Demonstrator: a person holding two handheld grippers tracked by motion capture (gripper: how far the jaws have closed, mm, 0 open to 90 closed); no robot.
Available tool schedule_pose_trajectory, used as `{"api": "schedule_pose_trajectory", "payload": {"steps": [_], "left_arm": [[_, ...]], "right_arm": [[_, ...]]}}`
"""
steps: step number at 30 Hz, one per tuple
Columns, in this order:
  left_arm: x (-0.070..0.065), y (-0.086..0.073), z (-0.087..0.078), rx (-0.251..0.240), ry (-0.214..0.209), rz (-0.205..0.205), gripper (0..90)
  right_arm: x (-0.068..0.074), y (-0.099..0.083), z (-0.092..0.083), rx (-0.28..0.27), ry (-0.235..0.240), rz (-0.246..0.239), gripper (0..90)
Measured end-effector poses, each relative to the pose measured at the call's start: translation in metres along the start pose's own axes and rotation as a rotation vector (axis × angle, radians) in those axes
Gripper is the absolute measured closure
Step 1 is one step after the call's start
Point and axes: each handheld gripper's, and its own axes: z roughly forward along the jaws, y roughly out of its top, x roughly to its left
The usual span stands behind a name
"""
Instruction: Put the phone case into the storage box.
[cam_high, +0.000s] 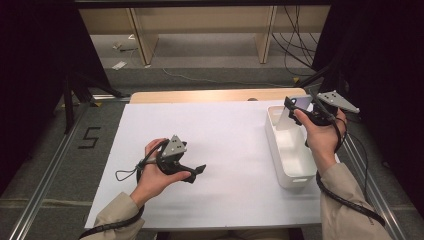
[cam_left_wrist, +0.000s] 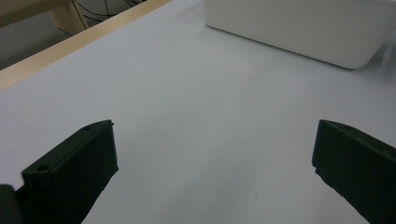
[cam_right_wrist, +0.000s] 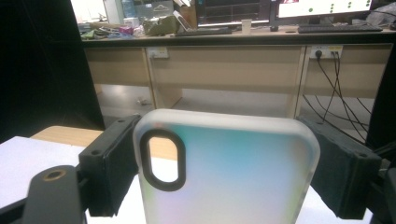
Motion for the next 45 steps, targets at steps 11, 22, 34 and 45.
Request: {"api": "schedule_pose_trajectory", "payload": {"steps": [11, 22, 34, 45], "left_arm": [[0.000, 0.000, 0.000, 0.000, -0.001, -0.001, 0.0], [0.000, 0.000, 0.001, 0.001, -0.003, 0.000, 0.0], [0.000, -0.001, 0.001, 0.003, -0.006, 0.000, 0.0], [0.000, -0.001, 0.001, 0.001, -0.006, 0.000, 0.0]], "right_arm": [[-0.003, -0.002, 0.002, 0.008, -0.009, -0.006, 18.6], [-0.004, -0.005, 0.006, 0.018, -0.014, -0.011, 18.6], [-0.006, -0.007, 0.009, 0.025, -0.017, -0.013, 18.6], [-0.007, -0.008, 0.013, 0.029, -0.019, -0.017, 18.6]]}}
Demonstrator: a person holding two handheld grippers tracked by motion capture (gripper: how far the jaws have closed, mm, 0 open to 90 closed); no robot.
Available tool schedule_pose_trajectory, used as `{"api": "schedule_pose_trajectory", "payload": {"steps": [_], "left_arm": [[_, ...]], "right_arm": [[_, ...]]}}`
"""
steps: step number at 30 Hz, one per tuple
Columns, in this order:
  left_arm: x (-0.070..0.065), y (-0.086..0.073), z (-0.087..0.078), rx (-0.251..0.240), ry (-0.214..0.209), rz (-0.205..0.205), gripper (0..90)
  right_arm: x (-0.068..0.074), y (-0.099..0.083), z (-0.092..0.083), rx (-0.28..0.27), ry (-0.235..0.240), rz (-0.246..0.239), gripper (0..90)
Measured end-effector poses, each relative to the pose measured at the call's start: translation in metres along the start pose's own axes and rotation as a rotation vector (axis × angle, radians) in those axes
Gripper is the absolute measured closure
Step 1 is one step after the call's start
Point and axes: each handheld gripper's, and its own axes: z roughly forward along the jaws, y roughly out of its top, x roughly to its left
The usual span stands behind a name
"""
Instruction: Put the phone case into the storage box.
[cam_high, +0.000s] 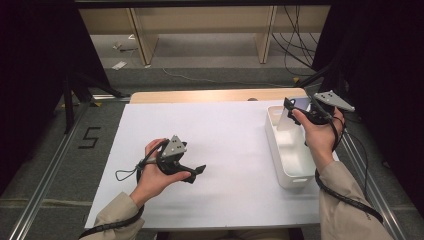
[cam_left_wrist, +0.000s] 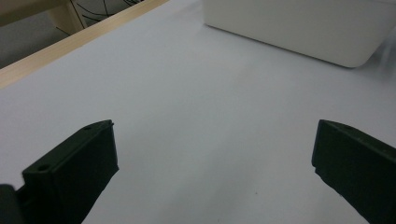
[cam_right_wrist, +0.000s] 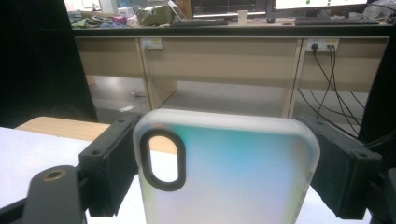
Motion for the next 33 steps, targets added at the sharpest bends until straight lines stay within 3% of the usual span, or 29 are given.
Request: {"api": "schedule_pose_trajectory", "payload": {"steps": [33], "left_arm": [[0.0002, 0.0001, -0.0001, -0.001, 0.001, -0.001, 0.0]], "right_arm": [[-0.0016, -0.0010, 0.0081, 0.016, -0.004, -0.010, 18.6]]}}
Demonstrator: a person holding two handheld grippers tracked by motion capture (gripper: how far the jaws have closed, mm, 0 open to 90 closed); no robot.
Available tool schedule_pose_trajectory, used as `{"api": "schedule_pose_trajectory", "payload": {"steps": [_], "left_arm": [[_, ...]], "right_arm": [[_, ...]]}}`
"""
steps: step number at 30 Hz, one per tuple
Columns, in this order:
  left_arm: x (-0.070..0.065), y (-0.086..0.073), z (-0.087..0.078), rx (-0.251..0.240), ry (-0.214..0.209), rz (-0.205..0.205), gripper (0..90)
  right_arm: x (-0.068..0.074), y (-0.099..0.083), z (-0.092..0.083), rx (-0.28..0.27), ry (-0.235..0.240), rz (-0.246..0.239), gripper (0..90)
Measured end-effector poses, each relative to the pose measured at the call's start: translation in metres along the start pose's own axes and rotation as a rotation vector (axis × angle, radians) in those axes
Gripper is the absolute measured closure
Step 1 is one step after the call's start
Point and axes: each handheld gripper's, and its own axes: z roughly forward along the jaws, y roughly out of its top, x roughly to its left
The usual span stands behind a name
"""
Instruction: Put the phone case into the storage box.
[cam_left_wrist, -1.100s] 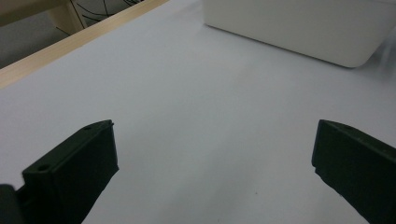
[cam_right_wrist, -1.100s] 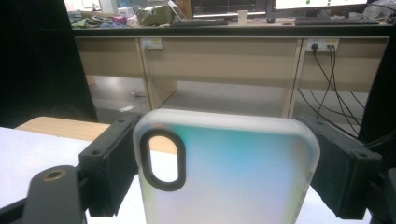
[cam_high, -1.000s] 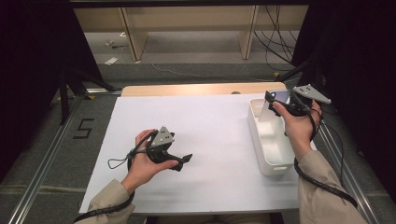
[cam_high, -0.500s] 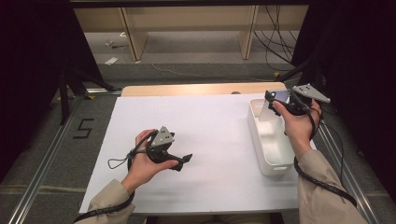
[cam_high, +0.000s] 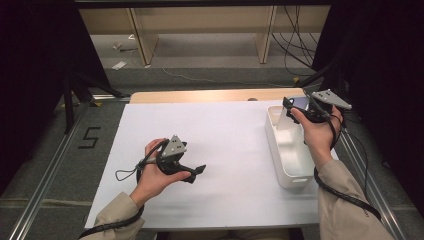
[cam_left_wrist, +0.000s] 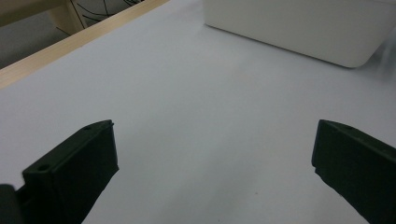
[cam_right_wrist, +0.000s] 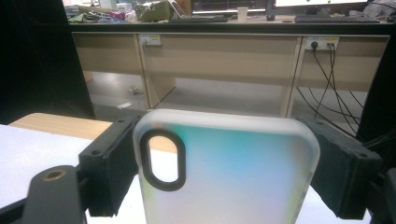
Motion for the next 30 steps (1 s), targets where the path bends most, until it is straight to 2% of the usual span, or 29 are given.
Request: {"api": "schedule_pose_trajectory", "payload": {"steps": [30], "left_arm": [[0.001, 0.000, 0.000, -0.002, 0.001, -0.002, 0.0]], "right_arm": [[-0.002, 0.000, 0.011, 0.008, -0.005, -0.009, 18.6]]}}
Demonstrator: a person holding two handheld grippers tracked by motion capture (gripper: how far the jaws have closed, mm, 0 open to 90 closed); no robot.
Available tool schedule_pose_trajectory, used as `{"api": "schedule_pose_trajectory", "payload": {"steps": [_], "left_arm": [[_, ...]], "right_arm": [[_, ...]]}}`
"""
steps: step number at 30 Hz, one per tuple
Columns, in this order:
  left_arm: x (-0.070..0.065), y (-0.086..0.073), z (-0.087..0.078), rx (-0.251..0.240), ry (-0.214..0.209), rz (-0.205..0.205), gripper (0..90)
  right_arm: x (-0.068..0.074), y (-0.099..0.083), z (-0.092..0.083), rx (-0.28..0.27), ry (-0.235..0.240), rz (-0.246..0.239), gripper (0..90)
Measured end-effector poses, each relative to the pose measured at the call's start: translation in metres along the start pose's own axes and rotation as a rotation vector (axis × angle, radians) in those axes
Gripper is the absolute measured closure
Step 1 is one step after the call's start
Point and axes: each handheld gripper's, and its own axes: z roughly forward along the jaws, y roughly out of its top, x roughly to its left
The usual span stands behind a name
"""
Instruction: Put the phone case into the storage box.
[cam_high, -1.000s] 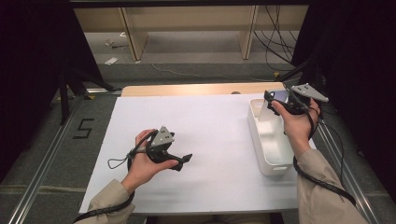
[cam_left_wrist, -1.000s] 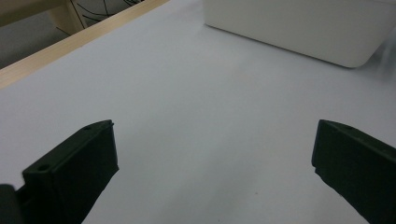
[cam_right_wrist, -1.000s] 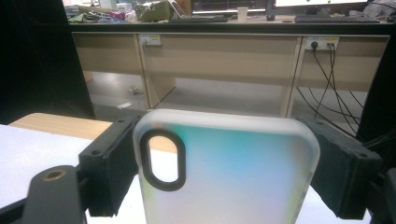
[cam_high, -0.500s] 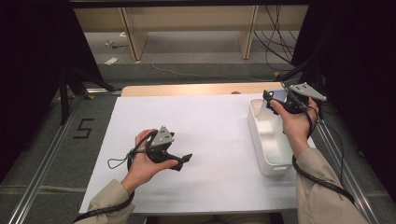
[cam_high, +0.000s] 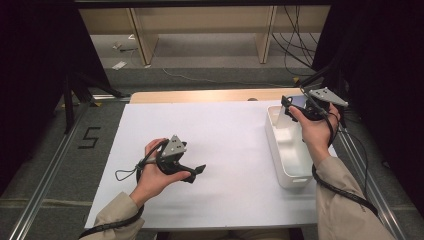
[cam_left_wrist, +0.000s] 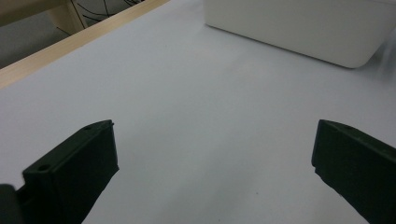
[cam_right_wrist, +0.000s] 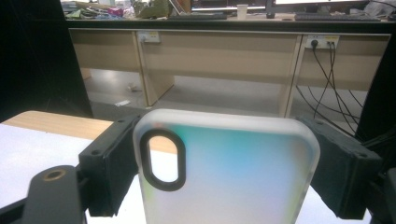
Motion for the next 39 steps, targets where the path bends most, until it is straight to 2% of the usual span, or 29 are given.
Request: {"api": "schedule_pose_trajectory", "payload": {"steps": [39], "left_arm": [[0.001, 0.000, 0.000, 0.000, 0.001, -0.001, 0.0]], "right_arm": [[0.000, -0.001, 0.015, 0.015, 0.003, -0.010, 18.6]]}}
